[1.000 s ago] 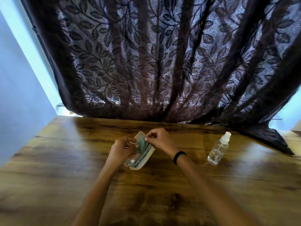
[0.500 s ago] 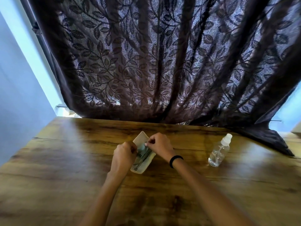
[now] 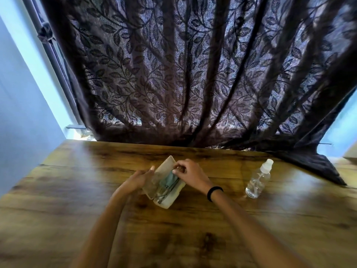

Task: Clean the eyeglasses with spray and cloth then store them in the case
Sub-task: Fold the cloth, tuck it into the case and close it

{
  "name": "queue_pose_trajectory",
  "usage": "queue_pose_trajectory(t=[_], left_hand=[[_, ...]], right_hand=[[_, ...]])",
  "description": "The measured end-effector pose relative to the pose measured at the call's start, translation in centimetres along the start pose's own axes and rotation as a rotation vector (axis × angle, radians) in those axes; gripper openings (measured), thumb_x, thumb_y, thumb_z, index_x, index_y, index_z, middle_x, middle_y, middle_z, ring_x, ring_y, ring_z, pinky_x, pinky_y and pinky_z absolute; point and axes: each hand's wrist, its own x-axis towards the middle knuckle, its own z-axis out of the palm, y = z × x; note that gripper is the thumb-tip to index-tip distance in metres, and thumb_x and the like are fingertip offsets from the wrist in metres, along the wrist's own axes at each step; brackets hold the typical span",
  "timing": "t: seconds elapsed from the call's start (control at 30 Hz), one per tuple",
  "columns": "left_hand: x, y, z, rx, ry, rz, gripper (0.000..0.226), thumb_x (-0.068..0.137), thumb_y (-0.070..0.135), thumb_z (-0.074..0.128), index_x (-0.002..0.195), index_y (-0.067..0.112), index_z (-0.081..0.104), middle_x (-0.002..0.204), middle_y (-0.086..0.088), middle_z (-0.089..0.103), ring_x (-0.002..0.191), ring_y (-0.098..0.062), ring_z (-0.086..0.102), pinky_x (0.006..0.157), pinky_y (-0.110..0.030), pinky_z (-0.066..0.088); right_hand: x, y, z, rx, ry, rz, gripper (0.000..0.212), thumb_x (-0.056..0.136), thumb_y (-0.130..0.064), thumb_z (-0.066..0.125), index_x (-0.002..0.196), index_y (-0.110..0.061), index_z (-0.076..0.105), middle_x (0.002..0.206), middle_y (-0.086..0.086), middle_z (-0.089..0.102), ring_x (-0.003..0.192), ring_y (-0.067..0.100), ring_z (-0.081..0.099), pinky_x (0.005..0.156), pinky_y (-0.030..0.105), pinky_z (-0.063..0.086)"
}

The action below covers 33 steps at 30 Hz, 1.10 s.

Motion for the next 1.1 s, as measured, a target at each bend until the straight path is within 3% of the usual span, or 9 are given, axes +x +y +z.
queue_pose_trajectory(t=[0.1, 0.17, 0.37, 0.6, 0.73, 0.87, 0.97, 1.1], left_hand=[[-0.6, 0.5, 0.1, -0.162, -0.131, -0.035, 0.039, 0.090, 0.039, 0.048, 0.113, 0.008, 0.055, 0.086, -0.009, 0.072, 0.072, -0.018, 0.069, 0.052, -0.027, 0.054], [-1.0, 1.0, 0.3, -0.200, -0.199, -0.067, 0.035, 0.091, 0.036, 0.048, 0.110, 0.007, 0.056, 0.086, -0.011, 0.074, 0.077, -0.022, 0.070, 0.058, -0.032, 0.057], [-1.4, 1.2, 0.8, -0.273, -0.293, -0.061, 0.035, 0.085, 0.030, 0.053, 0.110, 0.006, 0.056, 0.089, -0.010, 0.074, 0.082, -0.023, 0.069, 0.066, -0.034, 0.058], [-1.4, 0.9, 2.2, -0.350, -0.197, -0.040, 0.055, 0.075, 0.027, 0.064, 0.122, 0.005, 0.048, 0.114, -0.020, 0.062, 0.092, -0.028, 0.064, 0.067, -0.035, 0.057], [-1.3, 0.6, 2.7, -0.357, -0.171, -0.025, 0.042, 0.083, 0.024, 0.060, 0.120, 0.007, 0.049, 0.110, -0.018, 0.063, 0.088, -0.027, 0.066, 0.063, -0.033, 0.058], [-1.2, 0.4, 2.9, -0.338, -0.149, -0.007, 0.047, 0.078, 0.029, 0.063, 0.118, 0.009, 0.051, 0.109, -0.017, 0.063, 0.085, -0.025, 0.067, 0.060, -0.031, 0.056], [-1.3, 0.3, 2.8, -0.339, -0.144, -0.003, 0.052, 0.072, 0.031, 0.066, 0.117, 0.010, 0.051, 0.110, -0.018, 0.062, 0.088, -0.026, 0.067, 0.066, -0.034, 0.057], [-1.5, 0.3, 3.3, -0.293, -0.092, 0.012, 0.039, 0.081, 0.029, 0.062, 0.115, 0.012, 0.051, 0.108, -0.016, 0.062, 0.085, -0.024, 0.068, 0.065, -0.033, 0.056]], right_hand=[[0.1, -0.3, 0.2, -0.051, -0.056, -0.023, 0.034, 0.089, -0.037, 0.055, 0.114, -0.017, 0.061, 0.110, 0.009, 0.055, 0.098, 0.024, 0.056, 0.078, 0.034, 0.050], [0.1, -0.4, 0.4, -0.079, -0.088, -0.030, 0.034, 0.088, -0.041, 0.054, 0.113, -0.018, 0.061, 0.106, 0.007, 0.051, 0.097, 0.021, 0.055, 0.071, 0.026, 0.044], [0.2, -0.2, 0.3, -0.111, -0.137, -0.025, 0.024, 0.084, -0.038, 0.061, 0.101, -0.021, 0.066, 0.097, 0.001, 0.042, 0.097, 0.020, 0.050, 0.073, 0.029, 0.044], [0.2, -0.1, -0.4, -0.131, -0.190, -0.041, 0.023, 0.083, -0.036, 0.063, 0.100, -0.022, 0.067, 0.094, -0.001, 0.039, 0.089, 0.013, 0.039, 0.071, 0.027, 0.034], [0.2, -0.6, -0.8, -0.159, -0.209, -0.051, 0.021, 0.082, -0.032, 0.064, 0.099, -0.020, 0.067, 0.097, 0.002, 0.040, 0.099, 0.020, 0.044, 0.073, 0.029, 0.035], [-0.1, -0.7, -0.6, -0.252, -0.174, -0.060, 0.022, 0.083, -0.034, 0.063, 0.101, -0.022, 0.065, 0.120, 0.008, 0.051, 0.117, 0.026, 0.040, 0.087, 0.039, 0.042], [-0.4, -0.8, -0.2, -0.260, -0.131, -0.059, 0.024, 0.083, -0.033, 0.063, 0.104, -0.021, 0.063, 0.122, 0.008, 0.052, 0.117, 0.026, 0.040, 0.087, 0.037, 0.040], [-0.4, -0.9, 0.0, -0.243, -0.092, -0.036, 0.033, 0.079, -0.030, 0.068, 0.108, -0.017, 0.058, 0.121, 0.007, 0.055, 0.114, 0.025, 0.043, 0.088, 0.038, 0.043]])
